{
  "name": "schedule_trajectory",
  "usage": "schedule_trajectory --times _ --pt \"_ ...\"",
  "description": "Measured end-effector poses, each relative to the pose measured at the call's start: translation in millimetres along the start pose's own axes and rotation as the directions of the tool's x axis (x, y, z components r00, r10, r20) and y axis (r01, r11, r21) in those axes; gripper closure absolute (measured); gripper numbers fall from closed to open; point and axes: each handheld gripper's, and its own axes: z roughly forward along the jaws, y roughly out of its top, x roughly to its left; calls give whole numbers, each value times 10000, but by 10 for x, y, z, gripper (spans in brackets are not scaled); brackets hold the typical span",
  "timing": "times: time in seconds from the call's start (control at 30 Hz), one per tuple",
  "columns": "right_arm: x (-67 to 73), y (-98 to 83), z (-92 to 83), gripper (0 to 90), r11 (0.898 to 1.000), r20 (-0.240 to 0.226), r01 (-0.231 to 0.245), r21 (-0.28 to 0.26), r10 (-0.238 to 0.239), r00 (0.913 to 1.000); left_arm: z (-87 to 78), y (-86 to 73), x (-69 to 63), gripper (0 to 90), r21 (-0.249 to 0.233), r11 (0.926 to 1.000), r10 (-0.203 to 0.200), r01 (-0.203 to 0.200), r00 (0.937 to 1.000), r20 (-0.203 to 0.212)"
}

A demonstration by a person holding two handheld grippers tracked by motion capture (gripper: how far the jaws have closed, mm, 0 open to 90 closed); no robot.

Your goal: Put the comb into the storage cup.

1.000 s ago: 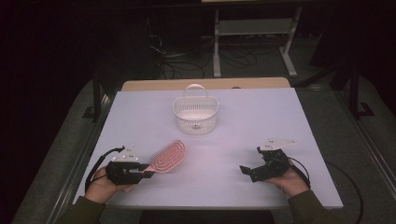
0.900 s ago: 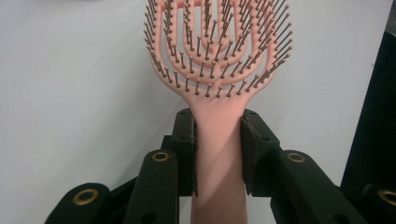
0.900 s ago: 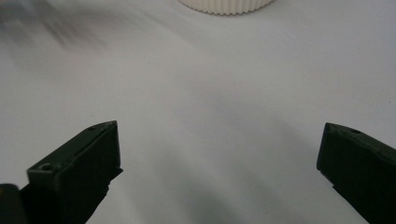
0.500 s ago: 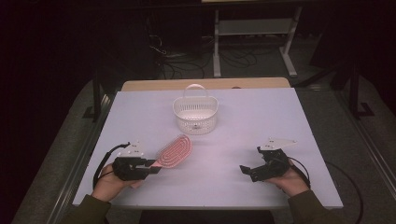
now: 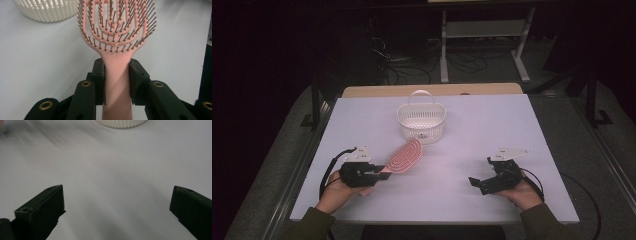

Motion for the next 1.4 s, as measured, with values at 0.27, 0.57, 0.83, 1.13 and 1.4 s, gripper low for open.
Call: schedule_trajectory --times 0.27,0.57,0.83,1.13,1.4 --pt "-3 3 -4 0 10000 -2 -17 -55 17 10000 74 106 -15 701 -264 9996 73 -72 10000 46" --pt "-7 4 -4 0 9999 -55 -38 -93 38 10000 158 239 -6 701 -617 9979 198 -182 9995 248" --pt "-16 4 -4 0 9999 -65 -82 -108 82 9999 247 416 -12 701 -997 9942 437 -394 9982 407" --pt "-7 4 -17 0 9999 -88 -43 -167 41 10000 328 524 -41 701 -1331 9903 491 -410 9971 577" --pt "-7 3 -21 0 9998 -94 -32 -187 30 10000 412 609 -67 701 -1670 9851 551 -419 9956 755"
